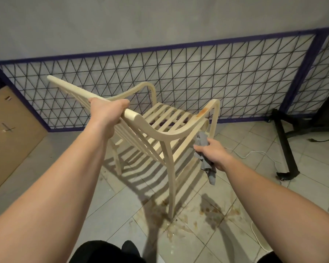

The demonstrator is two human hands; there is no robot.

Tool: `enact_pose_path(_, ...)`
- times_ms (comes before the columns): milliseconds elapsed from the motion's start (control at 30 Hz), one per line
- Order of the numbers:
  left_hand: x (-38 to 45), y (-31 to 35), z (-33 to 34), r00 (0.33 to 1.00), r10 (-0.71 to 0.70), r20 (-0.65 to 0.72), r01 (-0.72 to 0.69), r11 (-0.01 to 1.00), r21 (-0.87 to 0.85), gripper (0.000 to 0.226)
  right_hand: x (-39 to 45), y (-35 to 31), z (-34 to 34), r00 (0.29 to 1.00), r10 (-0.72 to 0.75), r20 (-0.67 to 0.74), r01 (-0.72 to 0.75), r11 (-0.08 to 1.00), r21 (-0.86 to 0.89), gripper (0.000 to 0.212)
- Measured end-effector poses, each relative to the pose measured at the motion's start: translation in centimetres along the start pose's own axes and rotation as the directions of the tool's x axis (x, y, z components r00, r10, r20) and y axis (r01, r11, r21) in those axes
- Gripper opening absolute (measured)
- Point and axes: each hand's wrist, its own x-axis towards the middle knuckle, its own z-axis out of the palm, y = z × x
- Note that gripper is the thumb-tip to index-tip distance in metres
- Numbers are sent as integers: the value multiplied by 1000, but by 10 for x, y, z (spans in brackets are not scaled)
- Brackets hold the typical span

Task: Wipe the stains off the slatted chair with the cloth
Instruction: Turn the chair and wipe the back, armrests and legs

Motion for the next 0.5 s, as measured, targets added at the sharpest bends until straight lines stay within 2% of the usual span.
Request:
enact_pose_path(100,3,-1,-15,999,29,45,-28,1000,-9,79,-2,-8,11,997,-64,32,68,985,-159,28)
enact_pose_path(200,12,-4,-31,994,67,86,-67,998,-6,69,1,-11,19,995,-90,31,94,984,-150,32)
enact_pose_path(300,23,-9,-46,986,85,140,-86,996,-1,58,5,-10,22,1000,-22,-20,24,996,83,34)
enact_pose_path(400,34,-12,-57,974,105,199,-108,994,2,60,18,3,19,989,82,-124,-42,954,297,36)
enact_pose_path(467,34,-17,-60,965,122,233,-108,992,-71,56,22,12,19,978,161,-129,-90,895,437,36)
enact_pose_path(500,32,-22,-58,965,131,225,-99,984,-150,55,23,14,20,973,194,-125,-107,859,501,29)
